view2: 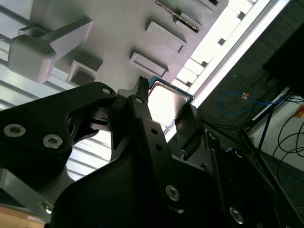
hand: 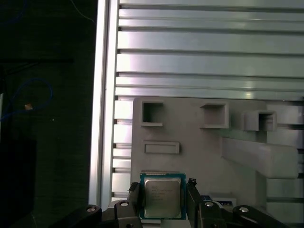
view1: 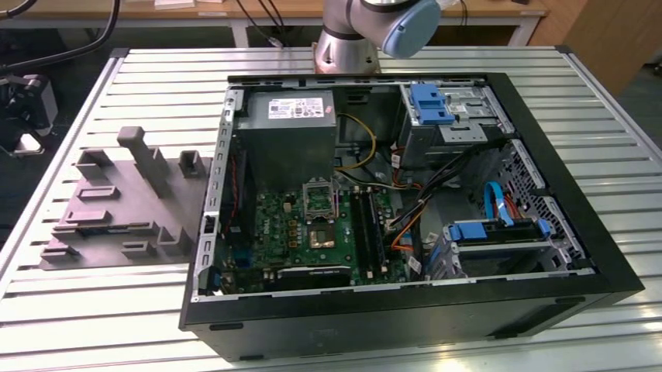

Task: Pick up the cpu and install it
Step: 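Pick up the cpu and move it towards the insertion slot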

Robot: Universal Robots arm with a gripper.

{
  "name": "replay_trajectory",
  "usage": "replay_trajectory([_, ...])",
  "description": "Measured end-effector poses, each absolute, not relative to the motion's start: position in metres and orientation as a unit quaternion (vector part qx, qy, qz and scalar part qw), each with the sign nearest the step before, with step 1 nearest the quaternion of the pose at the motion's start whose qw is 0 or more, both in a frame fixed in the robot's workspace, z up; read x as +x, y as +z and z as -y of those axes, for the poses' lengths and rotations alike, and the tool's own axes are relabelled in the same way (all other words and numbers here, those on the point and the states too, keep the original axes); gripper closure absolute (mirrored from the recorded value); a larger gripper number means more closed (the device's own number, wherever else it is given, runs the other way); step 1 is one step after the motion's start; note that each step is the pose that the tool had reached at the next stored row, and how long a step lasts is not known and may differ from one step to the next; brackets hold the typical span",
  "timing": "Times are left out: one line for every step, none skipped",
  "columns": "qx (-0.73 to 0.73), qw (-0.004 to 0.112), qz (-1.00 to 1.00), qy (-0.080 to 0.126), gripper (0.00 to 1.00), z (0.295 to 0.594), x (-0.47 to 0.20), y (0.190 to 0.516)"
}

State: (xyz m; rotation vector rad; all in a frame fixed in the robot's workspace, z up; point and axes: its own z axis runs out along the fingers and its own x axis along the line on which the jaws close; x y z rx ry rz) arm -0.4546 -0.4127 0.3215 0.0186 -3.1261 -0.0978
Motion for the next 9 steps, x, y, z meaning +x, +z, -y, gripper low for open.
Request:
replay_trajectory([0.006,0.007,0.999,-0.031,0.53,0.4127,-0.4546,0.3221])
replay_trajectory([0.006,0.007,0.999,-0.031,0.53,0.4126,-0.4546,0.3228])
replay_trajectory([0.006,0.007,0.999,-0.031,0.53,0.4127,-0.4546,0.3234])
replay_trajectory([0.006,0.007,0.999,-0.031,0.53,0.4127,-0.4547,0.3240])
replay_trajectory([0.006,0.007,0.999,-0.031,0.53,0.4127,-0.4546,0.3247])
replay_trajectory([0.006,0.007,0.999,-0.031,0.53,0.4126,-0.4547,0.3255])
replay_trajectory([0.006,0.007,0.999,-0.031,0.53,0.4127,-0.4547,0.3262])
replay_trajectory([0.006,0.007,0.999,-0.031,0.53,0.4127,-0.4547,0.3270])
replay_trajectory([0.006,0.007,0.999,-0.031,0.53,0.4127,-0.4546,0.3277])
